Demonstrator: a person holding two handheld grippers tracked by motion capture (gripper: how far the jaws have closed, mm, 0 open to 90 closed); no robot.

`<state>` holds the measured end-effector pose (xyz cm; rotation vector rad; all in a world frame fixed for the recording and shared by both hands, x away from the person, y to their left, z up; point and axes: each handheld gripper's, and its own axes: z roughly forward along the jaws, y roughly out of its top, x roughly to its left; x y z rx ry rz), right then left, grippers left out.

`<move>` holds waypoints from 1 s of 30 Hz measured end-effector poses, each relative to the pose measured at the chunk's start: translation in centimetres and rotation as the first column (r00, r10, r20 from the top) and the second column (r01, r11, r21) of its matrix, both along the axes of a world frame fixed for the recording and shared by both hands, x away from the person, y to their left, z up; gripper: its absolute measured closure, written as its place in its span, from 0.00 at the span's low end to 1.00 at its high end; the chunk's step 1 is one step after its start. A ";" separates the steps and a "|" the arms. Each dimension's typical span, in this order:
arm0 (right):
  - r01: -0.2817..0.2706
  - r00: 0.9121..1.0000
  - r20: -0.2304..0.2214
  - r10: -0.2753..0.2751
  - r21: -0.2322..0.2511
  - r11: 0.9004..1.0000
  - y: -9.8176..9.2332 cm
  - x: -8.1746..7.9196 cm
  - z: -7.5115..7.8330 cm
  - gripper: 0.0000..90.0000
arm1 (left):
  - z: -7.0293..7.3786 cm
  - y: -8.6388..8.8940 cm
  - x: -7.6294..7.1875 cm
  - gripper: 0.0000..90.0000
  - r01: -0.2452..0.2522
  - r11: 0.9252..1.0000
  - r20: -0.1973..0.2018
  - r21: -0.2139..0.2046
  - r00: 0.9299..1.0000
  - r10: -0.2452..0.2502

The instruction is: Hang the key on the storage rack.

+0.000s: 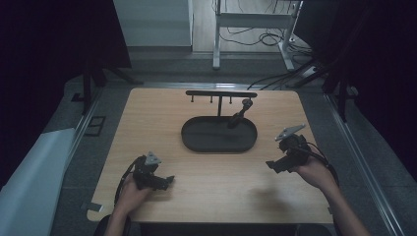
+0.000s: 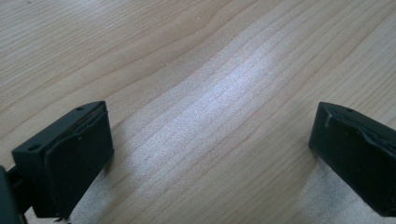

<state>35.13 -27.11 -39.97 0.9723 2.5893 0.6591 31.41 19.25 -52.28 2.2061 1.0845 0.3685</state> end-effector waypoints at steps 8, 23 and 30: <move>0.004 1.000 0.005 -0.004 0.019 1.000 0.0 -1.0 -2.2 0.01 | 0.0 0.0 0.0 0.00 0.002 1.000 0.000 0.004 1.000 -0.002; 0.033 0.998 0.046 -0.038 0.095 0.995 0.0 -2.6 -6.4 0.01 | 0.0 0.0 0.0 0.00 -0.001 1.000 0.003 0.001 1.000 0.001; 0.076 0.994 0.070 -0.088 0.155 0.985 -0.7 -3.4 -8.8 0.01 | 0.0 0.0 0.0 0.00 -0.001 1.000 0.003 0.001 1.000 0.001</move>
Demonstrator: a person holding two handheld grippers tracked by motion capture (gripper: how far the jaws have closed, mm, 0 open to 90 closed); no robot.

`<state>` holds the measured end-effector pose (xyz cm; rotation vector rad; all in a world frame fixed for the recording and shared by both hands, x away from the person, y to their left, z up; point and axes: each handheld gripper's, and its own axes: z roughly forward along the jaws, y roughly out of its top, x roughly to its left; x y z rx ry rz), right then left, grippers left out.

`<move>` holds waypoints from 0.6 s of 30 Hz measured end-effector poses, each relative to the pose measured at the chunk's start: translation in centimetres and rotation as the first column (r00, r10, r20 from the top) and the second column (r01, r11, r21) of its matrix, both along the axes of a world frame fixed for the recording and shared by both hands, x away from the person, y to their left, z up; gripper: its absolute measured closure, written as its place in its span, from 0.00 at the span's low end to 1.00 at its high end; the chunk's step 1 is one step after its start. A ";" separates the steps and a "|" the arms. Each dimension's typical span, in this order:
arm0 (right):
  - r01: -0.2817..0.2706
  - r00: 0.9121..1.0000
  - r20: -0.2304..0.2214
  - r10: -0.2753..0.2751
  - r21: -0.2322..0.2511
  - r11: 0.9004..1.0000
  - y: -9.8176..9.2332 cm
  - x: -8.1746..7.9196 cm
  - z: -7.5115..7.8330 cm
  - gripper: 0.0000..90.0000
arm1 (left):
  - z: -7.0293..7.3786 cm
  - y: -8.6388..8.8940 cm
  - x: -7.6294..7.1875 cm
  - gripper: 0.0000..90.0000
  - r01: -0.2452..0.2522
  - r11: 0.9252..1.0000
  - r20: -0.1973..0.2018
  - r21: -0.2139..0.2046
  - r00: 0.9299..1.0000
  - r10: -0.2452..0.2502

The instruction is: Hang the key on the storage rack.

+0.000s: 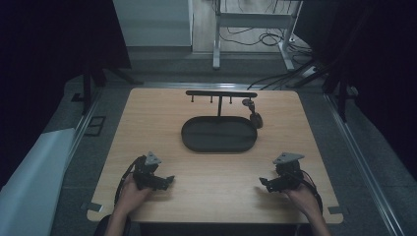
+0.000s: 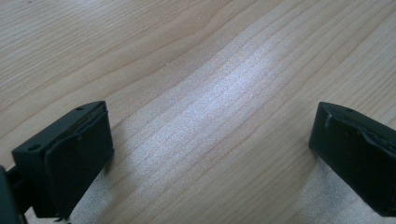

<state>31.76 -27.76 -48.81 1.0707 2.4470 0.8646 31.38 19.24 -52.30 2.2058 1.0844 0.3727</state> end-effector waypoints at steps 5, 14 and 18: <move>0.012 1.000 0.017 -0.013 0.005 1.000 -0.4 -0.2 -0.9 0.00 | 0.0 0.0 0.0 0.00 0.000 1.000 0.000 0.000 1.000 0.000; 0.020 1.000 0.003 -0.020 0.005 1.000 -0.6 -0.4 -2.5 0.00 | 0.0 0.0 0.0 0.00 -0.003 1.000 0.002 -0.006 1.000 0.003; 0.027 0.999 -0.026 -0.026 0.039 0.999 -1.0 -0.2 -2.7 0.00 | 0.0 -0.1 0.0 0.00 -0.004 1.000 0.001 -0.006 1.000 0.004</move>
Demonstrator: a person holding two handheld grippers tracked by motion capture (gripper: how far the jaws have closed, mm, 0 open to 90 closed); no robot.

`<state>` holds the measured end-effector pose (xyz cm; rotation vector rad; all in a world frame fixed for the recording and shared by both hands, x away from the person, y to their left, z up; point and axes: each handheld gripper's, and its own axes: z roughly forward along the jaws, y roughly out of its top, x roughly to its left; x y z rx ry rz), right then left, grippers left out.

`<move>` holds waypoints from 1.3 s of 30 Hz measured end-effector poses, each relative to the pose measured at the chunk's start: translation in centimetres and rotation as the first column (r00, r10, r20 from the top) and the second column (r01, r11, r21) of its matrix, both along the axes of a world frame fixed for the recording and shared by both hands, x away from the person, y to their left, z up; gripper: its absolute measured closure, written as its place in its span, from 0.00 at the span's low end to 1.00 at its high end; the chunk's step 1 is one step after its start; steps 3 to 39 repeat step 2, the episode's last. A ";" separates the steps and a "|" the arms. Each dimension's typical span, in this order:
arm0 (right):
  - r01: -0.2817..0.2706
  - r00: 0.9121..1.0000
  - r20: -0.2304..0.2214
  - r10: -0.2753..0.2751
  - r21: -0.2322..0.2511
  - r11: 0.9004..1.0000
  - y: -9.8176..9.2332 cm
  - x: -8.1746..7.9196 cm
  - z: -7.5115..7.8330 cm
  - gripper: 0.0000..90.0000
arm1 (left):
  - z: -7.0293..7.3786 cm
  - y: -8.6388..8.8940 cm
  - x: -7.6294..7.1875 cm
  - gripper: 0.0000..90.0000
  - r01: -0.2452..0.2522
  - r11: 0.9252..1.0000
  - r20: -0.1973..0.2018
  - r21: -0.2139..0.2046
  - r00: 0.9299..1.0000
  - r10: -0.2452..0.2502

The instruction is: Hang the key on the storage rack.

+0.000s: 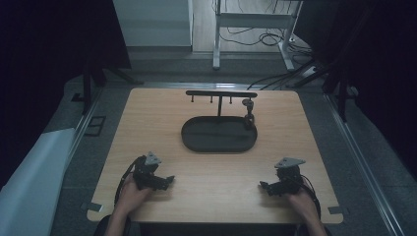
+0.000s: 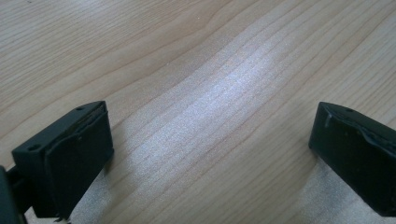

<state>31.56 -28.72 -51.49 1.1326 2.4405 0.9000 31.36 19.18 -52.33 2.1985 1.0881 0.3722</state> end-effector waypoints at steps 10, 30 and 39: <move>0.005 1.000 -0.006 -0.005 0.015 1.000 -0.2 0.0 -0.1 0.00 | 0.0 0.0 0.0 0.00 -0.003 1.000 0.000 -0.002 1.000 0.003; 0.005 1.000 -0.006 -0.005 0.015 1.000 -0.2 0.0 -0.1 0.00 | 0.0 0.0 0.0 0.00 -0.003 1.000 0.000 -0.002 1.000 0.003; 0.005 1.000 -0.006 -0.005 0.015 1.000 -0.2 0.0 -0.1 0.00 | 0.0 0.0 0.0 0.00 -0.003 1.000 0.000 -0.002 1.000 0.003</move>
